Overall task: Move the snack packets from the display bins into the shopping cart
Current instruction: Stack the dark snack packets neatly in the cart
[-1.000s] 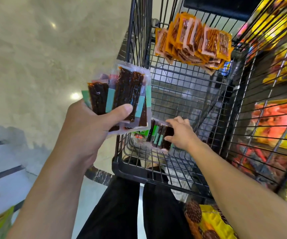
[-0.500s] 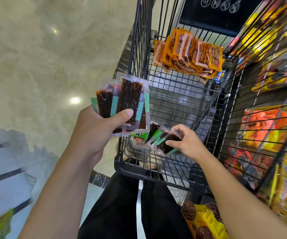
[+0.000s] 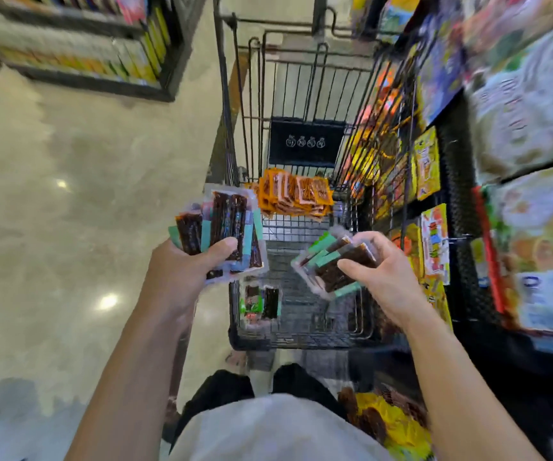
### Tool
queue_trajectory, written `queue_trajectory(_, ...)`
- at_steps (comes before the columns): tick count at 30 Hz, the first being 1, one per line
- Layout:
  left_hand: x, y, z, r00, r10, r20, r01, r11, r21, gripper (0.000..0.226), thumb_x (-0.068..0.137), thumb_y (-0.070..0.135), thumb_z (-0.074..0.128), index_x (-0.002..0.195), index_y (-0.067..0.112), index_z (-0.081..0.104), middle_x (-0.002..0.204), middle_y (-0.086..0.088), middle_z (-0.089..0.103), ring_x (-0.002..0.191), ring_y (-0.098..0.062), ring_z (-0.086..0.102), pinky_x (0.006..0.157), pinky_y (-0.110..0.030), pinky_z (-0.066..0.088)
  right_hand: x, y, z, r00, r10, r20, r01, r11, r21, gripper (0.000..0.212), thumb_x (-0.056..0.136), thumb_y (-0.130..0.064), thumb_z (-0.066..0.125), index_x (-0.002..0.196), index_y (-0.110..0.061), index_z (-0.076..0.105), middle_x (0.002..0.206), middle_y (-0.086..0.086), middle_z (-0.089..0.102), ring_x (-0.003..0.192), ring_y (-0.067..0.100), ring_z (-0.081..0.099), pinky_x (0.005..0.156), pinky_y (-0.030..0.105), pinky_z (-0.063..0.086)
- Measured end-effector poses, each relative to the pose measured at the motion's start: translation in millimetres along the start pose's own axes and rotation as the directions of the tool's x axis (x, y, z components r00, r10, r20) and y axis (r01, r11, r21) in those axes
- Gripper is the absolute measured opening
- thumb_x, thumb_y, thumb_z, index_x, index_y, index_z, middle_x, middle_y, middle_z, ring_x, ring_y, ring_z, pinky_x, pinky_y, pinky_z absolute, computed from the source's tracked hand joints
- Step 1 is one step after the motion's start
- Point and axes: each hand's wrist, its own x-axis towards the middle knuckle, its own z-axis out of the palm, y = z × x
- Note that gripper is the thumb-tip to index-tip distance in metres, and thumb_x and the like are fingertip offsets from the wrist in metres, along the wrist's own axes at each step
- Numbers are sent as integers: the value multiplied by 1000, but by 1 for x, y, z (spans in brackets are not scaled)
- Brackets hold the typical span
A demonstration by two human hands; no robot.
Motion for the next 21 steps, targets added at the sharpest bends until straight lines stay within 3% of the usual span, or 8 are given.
queue_trajectory(3, -9, 31, -1, 994, 46, 98, -47, 999, 6, 24, 84, 19, 88, 95, 41, 84, 102, 4, 83, 95, -18, 80, 88, -42, 60, -43, -48, -1, 993, -63, -102, 64, 998, 11, 29, 89, 2, 76, 97, -22, 62, 103, -6, 76, 106, 18, 72, 74, 29, 61)
queue_trajectory(7, -25, 73, 4, 956, 130, 262, -132, 991, -7, 26, 76, 28, 89, 92, 48, 82, 100, 12, 82, 91, -9, 79, 75, -30, 60, -103, -95, 1, 961, -111, -252, 100, 993, -55, 26, 89, -5, 78, 101, -22, 63, 110, -24, 73, 116, -9, 61, 98, 9, 44)
queue_trajectory(9, -31, 92, 8, 927, 146, 347, -148, 989, -20, 29, 70, 34, 89, 96, 43, 83, 103, 11, 82, 94, -12, 80, 71, -29, 63, -131, -110, 1, 931, -154, -332, 131, 987, -91, 26, 88, -5, 78, 102, -20, 63, 112, -33, 69, 118, -22, 52, 95, -4, 34)
queue_trajectory(10, -36, 100, 12, 913, 145, 383, -146, 989, -25, 32, 69, 33, 89, 100, 38, 83, 106, 8, 82, 97, -18, 80, 76, -36, 65, -146, -115, -1, 915, -167, -367, 144, 986, -88, 26, 88, -3, 77, 102, -18, 62, 112, -35, 68, 117, -24, 51, 92, -5, 33)
queue_trajectory(13, -52, 121, 29, 846, 164, 508, -186, 982, -7, 25, 82, 22, 87, 103, 36, 81, 108, 6, 82, 100, -21, 79, 93, -49, 60, -188, -126, -7, 857, -198, -476, 185, 980, -75, 27, 88, 2, 77, 101, -16, 61, 106, -38, 69, 110, -26, 54, 83, -5, 38)
queue_trajectory(17, -88, 135, 64, 721, 199, 664, -273, 962, 8, 22, 79, 32, 88, 98, 42, 82, 101, 9, 83, 90, -17, 80, 78, -40, 65, -254, -136, -17, 746, -240, -621, 212, 970, -121, 30, 79, -14, 82, 94, -31, 63, 110, -34, 69, 118, -17, 56, 90, -2, 36)
queue_trajectory(19, -110, 137, 84, 654, 197, 730, -306, 952, 17, 26, 72, 39, 92, 96, 42, 82, 101, 6, 83, 93, -24, 81, 82, -47, 65, -292, -136, -23, 687, -244, -684, 200, 969, -145, 27, 77, -20, 79, 91, -35, 62, 111, -33, 69, 120, -15, 56, 92, 2, 37)
queue_trajectory(21, -135, 136, 106, 598, 185, 779, -318, 948, 19, 44, 54, 52, 100, 87, 29, 80, 102, -2, 82, 94, -42, 78, 85, -59, 64, -329, -131, -28, 623, -233, -746, 172, 972, -160, 26, 76, -26, 80, 94, -35, 63, 110, -24, 70, 117, -6, 61, 94, 20, 45)
